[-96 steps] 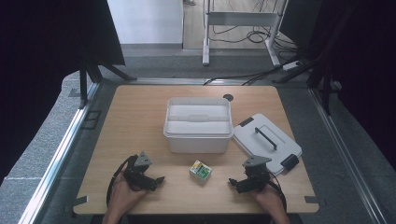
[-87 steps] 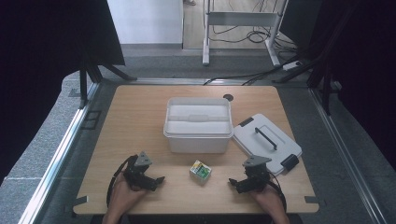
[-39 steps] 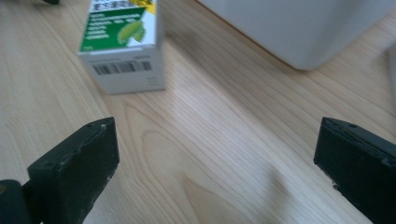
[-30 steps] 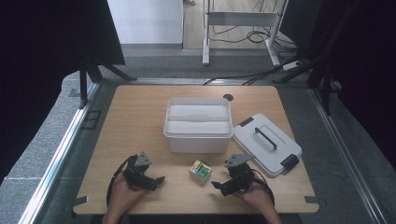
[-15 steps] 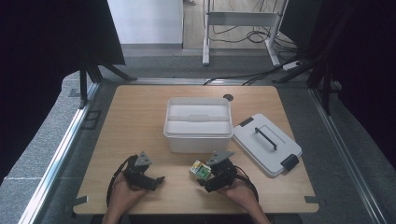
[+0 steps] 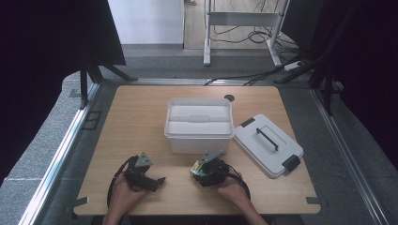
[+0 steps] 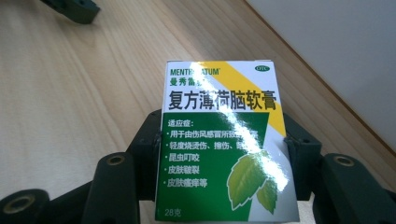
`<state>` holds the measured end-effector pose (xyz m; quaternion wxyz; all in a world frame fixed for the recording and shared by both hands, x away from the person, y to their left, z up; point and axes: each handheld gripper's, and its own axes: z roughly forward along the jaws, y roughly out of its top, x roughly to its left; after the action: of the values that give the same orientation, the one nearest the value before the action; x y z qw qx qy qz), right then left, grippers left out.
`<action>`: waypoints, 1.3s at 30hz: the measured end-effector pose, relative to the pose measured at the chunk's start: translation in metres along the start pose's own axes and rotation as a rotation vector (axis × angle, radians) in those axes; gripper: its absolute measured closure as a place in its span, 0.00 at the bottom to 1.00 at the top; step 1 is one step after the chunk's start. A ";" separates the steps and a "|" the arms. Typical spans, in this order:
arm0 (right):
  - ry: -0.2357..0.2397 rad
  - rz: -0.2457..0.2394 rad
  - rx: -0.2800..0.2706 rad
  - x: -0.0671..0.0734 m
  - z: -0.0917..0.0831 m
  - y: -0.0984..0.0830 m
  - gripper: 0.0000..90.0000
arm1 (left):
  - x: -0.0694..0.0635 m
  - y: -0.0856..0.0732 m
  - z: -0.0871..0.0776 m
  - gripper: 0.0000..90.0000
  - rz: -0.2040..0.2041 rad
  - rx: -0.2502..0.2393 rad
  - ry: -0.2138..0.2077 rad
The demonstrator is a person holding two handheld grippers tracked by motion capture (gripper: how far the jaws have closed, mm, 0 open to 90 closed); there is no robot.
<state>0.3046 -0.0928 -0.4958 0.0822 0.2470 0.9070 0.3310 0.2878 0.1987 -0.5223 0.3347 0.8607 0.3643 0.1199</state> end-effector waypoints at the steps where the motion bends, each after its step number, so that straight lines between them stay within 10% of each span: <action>1: 0.000 0.000 0.000 0.000 0.000 0.000 0.50 | 0.000 0.000 0.000 0.00 0.000 0.000 0.000; 17: 0.036 -0.020 -0.025 0.011 -0.048 -0.006 0.49 | 0.000 0.000 0.000 0.00 -0.001 0.000 -0.001; 39: -0.031 0.028 -0.032 0.021 -0.088 -0.077 0.49 | 0.000 0.000 0.000 0.00 -0.005 0.000 0.003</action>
<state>0.2288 -0.1821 -0.4775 0.0955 0.2634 0.8967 0.3426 0.2875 0.1983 -0.5222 0.3344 0.8596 0.3670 0.1205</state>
